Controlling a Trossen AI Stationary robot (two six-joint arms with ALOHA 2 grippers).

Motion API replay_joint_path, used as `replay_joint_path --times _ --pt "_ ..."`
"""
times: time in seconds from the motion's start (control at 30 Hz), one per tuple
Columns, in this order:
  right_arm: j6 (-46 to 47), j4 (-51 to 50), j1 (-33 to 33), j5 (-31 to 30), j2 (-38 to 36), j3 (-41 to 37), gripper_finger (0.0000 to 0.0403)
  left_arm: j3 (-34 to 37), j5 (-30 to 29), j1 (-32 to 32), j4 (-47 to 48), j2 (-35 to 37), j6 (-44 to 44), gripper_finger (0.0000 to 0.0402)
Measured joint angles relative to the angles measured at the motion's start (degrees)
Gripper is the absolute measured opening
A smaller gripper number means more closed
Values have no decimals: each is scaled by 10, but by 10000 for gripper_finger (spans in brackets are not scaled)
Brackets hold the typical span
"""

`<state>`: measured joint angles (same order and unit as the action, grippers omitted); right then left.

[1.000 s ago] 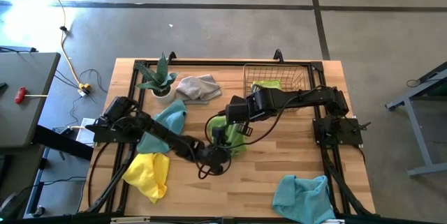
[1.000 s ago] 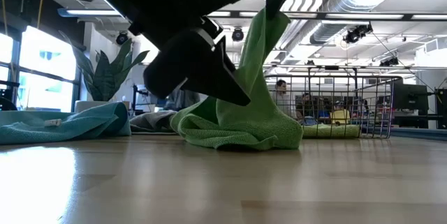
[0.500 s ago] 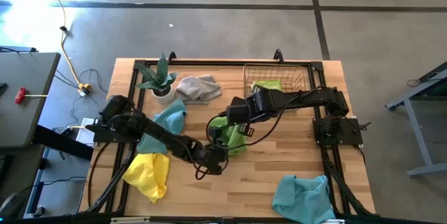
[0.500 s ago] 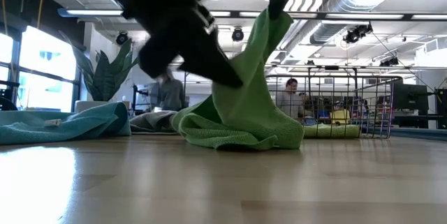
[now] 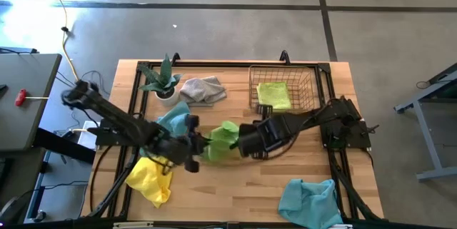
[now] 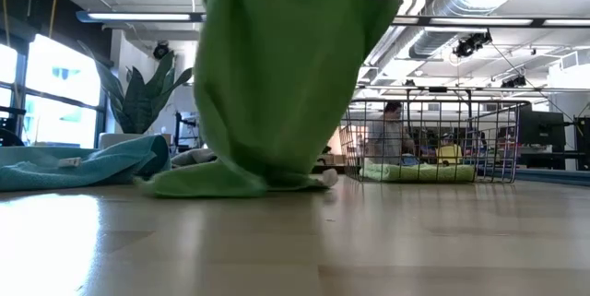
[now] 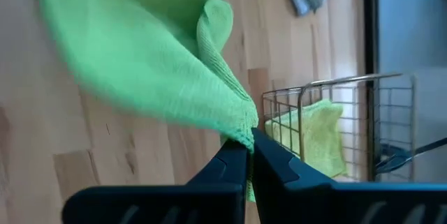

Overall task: Fold microfiber towels
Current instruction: Fold the green microfiber towel

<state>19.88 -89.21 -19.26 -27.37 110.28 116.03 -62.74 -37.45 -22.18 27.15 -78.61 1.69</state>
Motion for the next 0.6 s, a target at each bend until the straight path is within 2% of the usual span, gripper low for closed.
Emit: replay_joint_path --times 0.1,0.27,0.43,0.6 --pt "0 -8 -22 -33 0 7 0 0 5 -1 17 65 -7 1" --pt "-23 3 -51 -112 -2 43 0 -14 6 -1 16 132 -9 0" --pt "-50 -6 -57 -162 -1 87 0 -52 21 1 54 148 -33 0" --pt "-94 -8 -55 -207 -2 125 0 -120 49 16 148 129 -23 0"
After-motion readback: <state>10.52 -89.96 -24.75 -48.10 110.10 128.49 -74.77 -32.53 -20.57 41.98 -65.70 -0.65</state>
